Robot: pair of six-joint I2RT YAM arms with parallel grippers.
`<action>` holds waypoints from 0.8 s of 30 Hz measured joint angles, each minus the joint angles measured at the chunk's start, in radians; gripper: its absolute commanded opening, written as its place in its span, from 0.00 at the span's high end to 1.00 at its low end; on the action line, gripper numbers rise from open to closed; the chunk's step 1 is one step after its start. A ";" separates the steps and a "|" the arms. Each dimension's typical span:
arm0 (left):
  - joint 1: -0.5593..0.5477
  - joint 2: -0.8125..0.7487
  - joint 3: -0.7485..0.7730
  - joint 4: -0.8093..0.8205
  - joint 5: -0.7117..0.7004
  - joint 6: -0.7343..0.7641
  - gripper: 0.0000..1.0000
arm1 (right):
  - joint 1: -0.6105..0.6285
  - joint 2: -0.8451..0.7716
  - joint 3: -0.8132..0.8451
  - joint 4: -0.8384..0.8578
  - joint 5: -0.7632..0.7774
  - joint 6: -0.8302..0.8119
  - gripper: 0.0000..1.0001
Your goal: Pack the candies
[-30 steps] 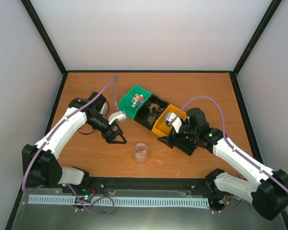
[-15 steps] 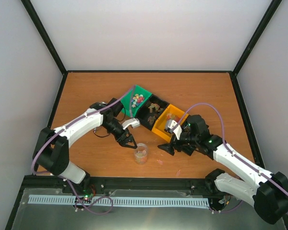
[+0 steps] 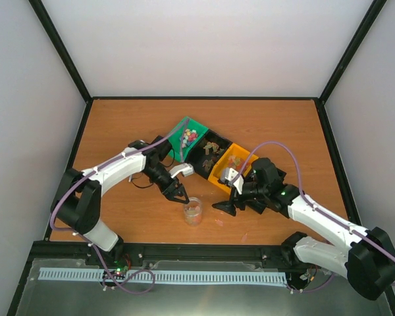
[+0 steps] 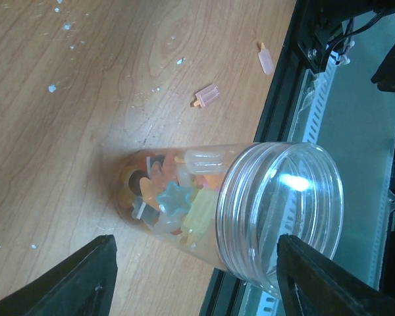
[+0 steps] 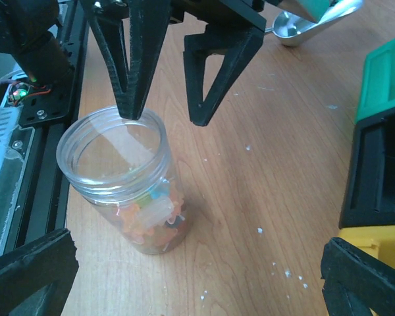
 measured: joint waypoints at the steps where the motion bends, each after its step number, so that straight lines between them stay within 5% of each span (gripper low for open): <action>1: 0.000 -0.002 0.000 -0.002 -0.003 0.004 0.32 | 0.005 0.004 0.000 0.003 -0.003 -0.002 0.00; 8: -0.015 -0.048 0.000 -0.002 -0.079 0.024 0.20 | 0.034 0.015 -0.034 0.061 -0.007 0.002 0.00; 12: -0.024 -0.075 0.000 0.009 -0.113 0.023 0.01 | 0.062 0.021 -0.068 0.105 -0.005 0.021 0.00; 24: -0.150 -0.148 -0.006 0.113 -0.179 0.004 0.00 | 0.132 0.100 -0.157 0.270 0.010 0.051 0.00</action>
